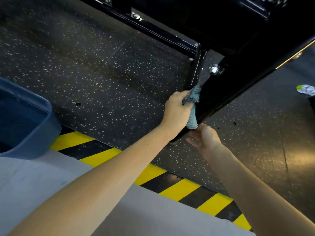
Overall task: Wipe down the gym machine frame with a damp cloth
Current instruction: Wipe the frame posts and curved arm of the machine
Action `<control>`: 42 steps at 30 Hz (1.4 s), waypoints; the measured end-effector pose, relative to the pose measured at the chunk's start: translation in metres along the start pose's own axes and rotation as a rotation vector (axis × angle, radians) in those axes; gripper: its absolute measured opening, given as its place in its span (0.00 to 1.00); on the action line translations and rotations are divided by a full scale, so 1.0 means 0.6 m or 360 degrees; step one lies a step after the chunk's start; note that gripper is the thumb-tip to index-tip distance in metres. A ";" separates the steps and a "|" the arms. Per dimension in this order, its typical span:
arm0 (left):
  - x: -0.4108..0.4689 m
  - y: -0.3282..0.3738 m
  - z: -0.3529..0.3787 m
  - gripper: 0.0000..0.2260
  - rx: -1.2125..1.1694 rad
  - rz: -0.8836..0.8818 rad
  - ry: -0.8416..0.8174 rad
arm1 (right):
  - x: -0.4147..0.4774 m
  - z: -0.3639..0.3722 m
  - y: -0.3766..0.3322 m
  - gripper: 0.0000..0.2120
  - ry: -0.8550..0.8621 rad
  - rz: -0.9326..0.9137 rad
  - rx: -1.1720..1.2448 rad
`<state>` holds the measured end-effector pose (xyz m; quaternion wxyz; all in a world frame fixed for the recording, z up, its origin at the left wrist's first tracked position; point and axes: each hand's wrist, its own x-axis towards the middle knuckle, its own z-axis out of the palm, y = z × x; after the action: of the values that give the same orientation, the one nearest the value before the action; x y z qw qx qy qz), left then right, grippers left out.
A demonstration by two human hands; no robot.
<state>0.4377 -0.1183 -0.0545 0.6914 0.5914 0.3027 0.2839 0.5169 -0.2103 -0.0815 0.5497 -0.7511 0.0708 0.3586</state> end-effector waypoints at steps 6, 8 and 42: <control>-0.008 -0.008 -0.016 0.17 0.0313 -0.0123 -0.0082 | -0.010 -0.003 -0.009 0.14 0.0009 -0.0047 0.0013; -0.006 0.020 -0.010 0.18 0.0267 -0.0133 -0.0077 | -0.013 0.001 -0.008 0.15 0.0007 -0.0065 0.0011; 0.027 -0.194 -0.026 0.24 0.0915 -0.0656 -0.0373 | 0.011 -0.022 0.031 0.17 -0.0158 -0.0049 -0.0352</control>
<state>0.4405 -0.1125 -0.1729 0.5697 0.7165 0.4015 -0.0276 0.5188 -0.2272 -0.0981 0.4719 -0.7894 -0.0080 0.3925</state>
